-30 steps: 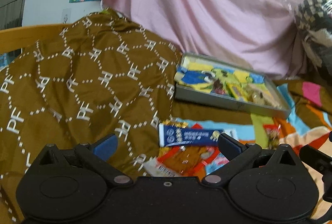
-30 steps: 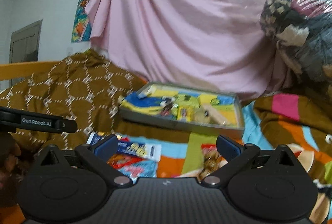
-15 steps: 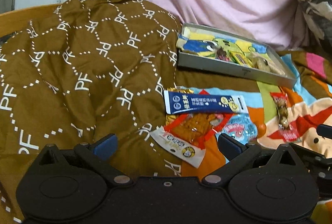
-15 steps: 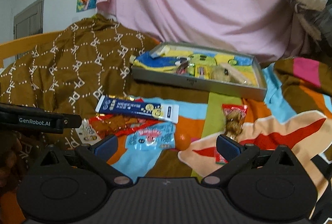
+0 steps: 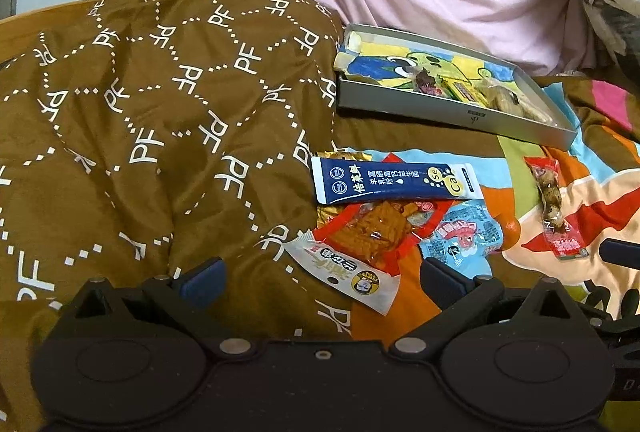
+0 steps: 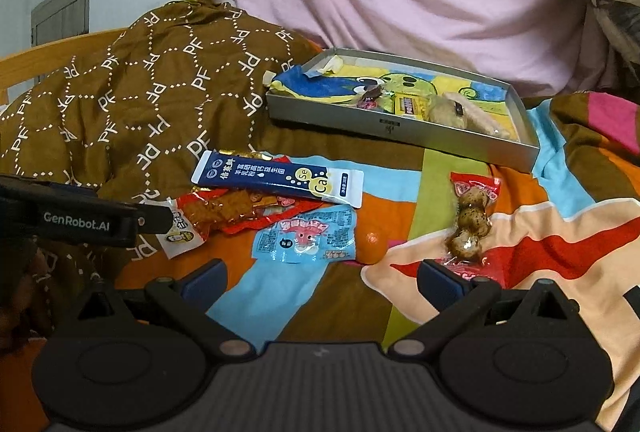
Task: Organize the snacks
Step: 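Move both grippers toward the braised egg pack and blue Ca stick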
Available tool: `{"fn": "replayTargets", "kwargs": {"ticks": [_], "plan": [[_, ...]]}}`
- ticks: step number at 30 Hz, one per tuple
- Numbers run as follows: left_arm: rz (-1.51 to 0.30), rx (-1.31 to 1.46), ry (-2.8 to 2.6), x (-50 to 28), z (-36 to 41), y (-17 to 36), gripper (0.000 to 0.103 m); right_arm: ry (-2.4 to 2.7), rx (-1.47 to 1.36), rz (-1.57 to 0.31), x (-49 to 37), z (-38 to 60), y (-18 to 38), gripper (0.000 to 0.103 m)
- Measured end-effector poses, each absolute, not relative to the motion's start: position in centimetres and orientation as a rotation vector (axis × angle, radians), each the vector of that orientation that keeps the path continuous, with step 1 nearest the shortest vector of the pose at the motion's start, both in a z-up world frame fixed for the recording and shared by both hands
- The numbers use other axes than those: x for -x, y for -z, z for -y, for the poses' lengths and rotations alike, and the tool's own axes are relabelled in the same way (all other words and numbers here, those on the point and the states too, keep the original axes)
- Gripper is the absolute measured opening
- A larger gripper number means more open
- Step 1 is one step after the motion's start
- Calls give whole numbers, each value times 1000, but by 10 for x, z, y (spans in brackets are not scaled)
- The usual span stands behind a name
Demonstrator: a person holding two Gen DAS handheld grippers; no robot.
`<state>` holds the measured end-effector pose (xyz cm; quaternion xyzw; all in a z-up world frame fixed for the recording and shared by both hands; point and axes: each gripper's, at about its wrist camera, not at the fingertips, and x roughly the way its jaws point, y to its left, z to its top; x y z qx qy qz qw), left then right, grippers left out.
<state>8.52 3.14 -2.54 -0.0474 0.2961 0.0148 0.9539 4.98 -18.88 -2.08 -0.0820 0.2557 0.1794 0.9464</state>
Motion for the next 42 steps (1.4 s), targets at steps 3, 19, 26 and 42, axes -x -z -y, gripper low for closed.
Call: {"fn": "replayTargets", "kwargs": {"ticks": [3,19,26,42], "plan": [[-612,89,-26,-88,-31,26,102,-363,174,-522,-52,187,22,103],[-645,29,111,-120,-32,33,102,-394,294,-511,-81,179,28,103],[-634,-49,187,-136,-27,34,102,-461,268,-565,-117,191,36,103],[-711,-55,371,-174,-18,48,102,-504,195,-633,-148,202,50,103]]}}
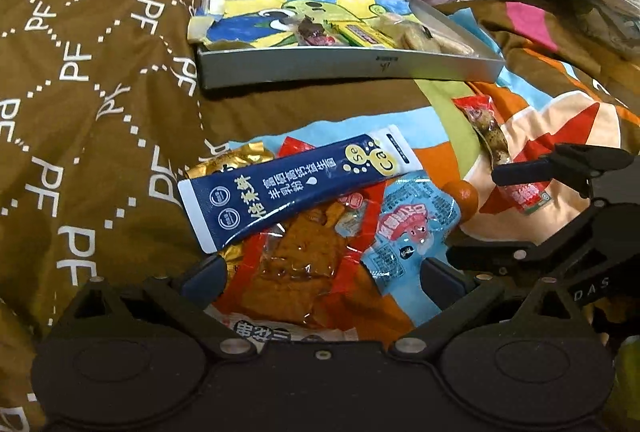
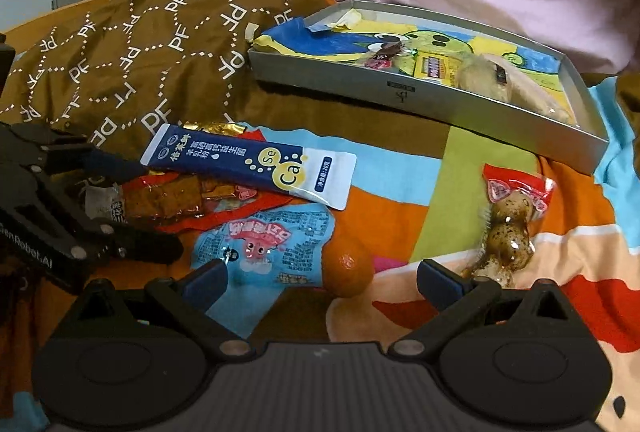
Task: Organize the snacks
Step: 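Move both grippers toward the braised egg pack and blue Ca stick, then lower the left gripper onto the red spicy strip pack while the right lowers onto the mandarin orange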
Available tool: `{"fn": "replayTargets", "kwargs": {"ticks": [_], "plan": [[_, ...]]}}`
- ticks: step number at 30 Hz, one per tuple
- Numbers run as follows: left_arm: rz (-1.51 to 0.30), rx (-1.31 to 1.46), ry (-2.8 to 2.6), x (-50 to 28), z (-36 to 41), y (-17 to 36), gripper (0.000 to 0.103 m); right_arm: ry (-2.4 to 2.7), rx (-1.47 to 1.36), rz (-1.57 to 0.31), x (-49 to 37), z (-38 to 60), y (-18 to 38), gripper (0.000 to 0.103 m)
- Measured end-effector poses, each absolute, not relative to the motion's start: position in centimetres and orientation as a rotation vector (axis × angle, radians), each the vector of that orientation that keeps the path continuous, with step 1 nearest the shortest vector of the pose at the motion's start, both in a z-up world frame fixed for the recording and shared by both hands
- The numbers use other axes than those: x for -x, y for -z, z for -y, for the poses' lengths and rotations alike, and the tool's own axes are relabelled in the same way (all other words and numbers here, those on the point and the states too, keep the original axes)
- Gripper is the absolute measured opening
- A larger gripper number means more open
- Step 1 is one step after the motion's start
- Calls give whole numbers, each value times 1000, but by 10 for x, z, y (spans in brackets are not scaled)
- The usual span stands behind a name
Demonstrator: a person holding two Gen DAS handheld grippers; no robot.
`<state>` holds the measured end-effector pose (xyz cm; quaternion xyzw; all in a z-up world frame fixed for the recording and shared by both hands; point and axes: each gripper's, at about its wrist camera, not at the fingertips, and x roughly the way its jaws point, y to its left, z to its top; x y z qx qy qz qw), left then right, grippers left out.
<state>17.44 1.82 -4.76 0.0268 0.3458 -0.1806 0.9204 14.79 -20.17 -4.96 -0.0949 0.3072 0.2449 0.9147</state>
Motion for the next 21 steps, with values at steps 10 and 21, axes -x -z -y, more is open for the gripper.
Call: {"fn": "replayTargets", "kwargs": {"ticks": [10,21], "plan": [[-724,-41,376,-177,-21,49,102,-599,29,-698,-179,213,55,102],[-766,-31,474,-170,-17,44,102,-726,-45,-834,-174,221,51,97]]}}
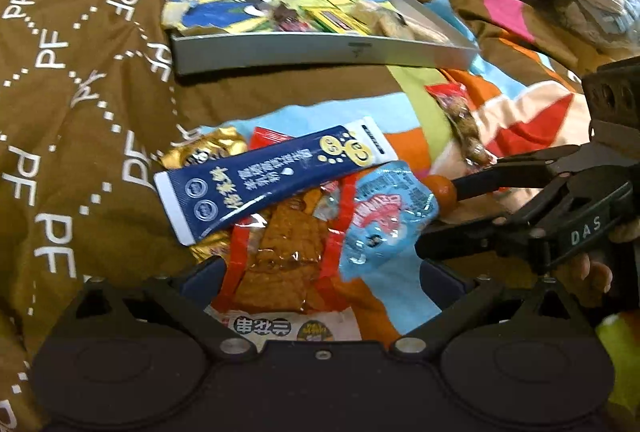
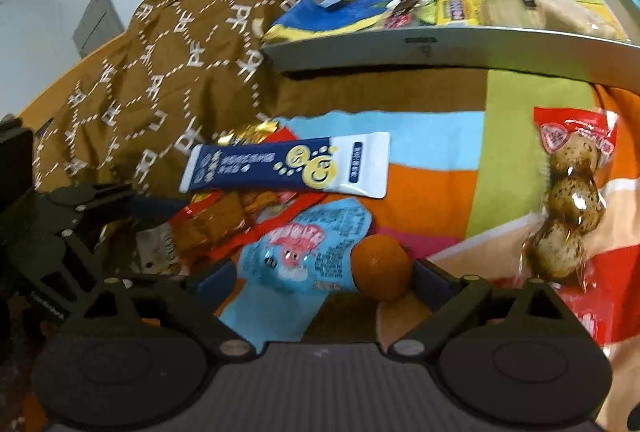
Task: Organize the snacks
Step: 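Lower the left gripper onto the red spicy strip pack while the right lowers onto the mandarin orange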
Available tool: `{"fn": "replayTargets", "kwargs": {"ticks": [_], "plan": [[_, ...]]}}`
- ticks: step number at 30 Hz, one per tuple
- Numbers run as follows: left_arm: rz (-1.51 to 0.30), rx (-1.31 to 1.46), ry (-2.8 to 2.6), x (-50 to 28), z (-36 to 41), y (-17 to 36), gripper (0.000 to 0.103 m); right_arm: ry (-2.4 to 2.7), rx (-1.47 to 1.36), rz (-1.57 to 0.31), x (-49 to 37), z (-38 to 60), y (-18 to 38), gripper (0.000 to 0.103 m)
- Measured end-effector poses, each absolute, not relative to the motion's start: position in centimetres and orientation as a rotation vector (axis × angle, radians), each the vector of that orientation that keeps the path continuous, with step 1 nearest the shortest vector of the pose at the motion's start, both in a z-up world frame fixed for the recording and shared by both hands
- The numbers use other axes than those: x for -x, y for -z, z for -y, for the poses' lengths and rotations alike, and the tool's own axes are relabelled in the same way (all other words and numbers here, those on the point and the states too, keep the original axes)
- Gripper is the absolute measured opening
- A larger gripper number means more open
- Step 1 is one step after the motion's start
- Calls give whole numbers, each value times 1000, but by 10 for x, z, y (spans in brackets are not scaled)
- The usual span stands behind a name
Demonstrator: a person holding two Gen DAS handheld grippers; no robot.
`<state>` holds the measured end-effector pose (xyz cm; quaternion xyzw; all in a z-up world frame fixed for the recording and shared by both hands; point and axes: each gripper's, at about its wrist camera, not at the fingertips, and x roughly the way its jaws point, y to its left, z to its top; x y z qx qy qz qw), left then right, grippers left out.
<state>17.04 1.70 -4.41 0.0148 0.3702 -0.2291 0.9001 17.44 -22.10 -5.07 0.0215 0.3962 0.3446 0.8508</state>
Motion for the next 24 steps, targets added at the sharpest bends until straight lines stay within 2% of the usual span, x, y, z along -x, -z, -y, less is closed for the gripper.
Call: {"fn": "replayTargets", "kwargs": {"ticks": [5,9,15,19,21,24], "plan": [[-793,-10,540,-168,-14,43,102,-740,47,-871,-158,224,39,95],[-784,-68,496,-169,-11,44,102,-696,166,-825,-146,224,32,96],[-792,-104,431,-175,-8,49,95,-616,305,-762,-148,211,45,95],[-791,-186,425,-173,1,52,89,-589,384,-720,-146,199,51,86],[-791,-211,433,-172,5,53,82,-586,395,-707,-145,197,52,82],[-796,-227,430,-170,7,55,76,-588,398,-695,-144,196,51,75]]}}
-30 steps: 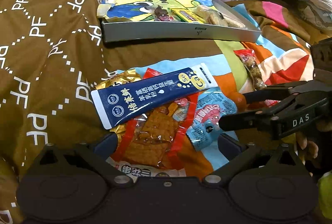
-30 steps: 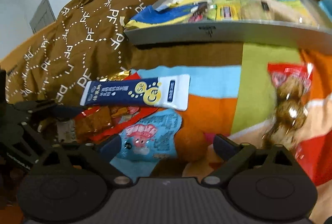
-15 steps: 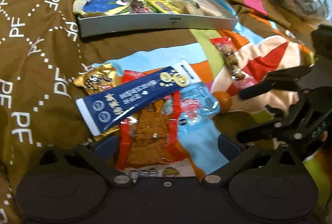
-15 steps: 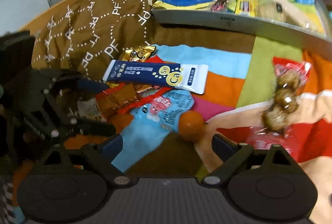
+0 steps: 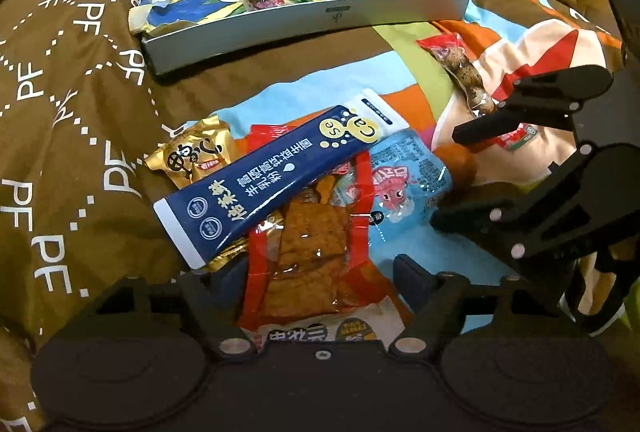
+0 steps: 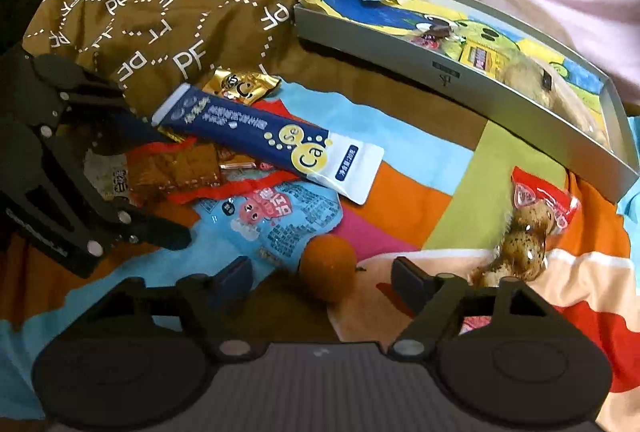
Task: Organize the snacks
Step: 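Lower the left gripper onto the red spicy strip pack while the right lowers onto the mandarin orange, then close the left gripper on the red strip pack while the right closes on the orange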
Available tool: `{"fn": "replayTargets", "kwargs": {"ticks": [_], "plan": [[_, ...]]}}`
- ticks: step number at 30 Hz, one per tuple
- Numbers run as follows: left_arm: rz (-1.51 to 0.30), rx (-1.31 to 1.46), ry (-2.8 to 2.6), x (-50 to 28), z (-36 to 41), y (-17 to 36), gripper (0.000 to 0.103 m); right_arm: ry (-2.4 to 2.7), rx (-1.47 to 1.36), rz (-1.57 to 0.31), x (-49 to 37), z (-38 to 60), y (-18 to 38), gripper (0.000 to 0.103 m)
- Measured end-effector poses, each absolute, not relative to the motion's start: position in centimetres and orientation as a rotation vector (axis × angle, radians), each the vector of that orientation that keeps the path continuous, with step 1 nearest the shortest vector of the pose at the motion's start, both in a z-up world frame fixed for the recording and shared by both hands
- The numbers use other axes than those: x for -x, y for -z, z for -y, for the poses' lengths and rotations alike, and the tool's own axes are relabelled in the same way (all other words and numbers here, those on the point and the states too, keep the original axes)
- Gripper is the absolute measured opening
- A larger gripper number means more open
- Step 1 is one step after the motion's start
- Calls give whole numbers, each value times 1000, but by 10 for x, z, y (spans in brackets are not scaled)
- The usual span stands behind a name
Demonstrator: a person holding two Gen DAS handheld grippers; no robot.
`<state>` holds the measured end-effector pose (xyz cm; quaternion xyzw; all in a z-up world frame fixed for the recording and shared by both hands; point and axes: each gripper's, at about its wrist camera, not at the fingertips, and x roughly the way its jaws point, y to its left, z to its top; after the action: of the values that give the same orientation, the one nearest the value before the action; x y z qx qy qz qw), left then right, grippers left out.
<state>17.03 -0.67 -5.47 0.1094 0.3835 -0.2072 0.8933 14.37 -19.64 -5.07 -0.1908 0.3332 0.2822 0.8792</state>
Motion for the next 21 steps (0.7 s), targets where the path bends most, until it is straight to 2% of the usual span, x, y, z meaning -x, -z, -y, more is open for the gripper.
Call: {"fn": "replayTargets", "kwargs": {"ticks": [2,5,10,21], "plan": [[-795,-218,427,-170,6,54,71,-592,408,-699,-144,196,51,64],[-807,-177,411,-172,3,52,65,-595,427,-707,-142,192,51,55],[-827,-123,406,-169,3,48,63,-565,438,-715,-139,195,48,39],[-888,-96,396,-143,12,43,65,-550,398,-762,-113,202,38,38]]}}
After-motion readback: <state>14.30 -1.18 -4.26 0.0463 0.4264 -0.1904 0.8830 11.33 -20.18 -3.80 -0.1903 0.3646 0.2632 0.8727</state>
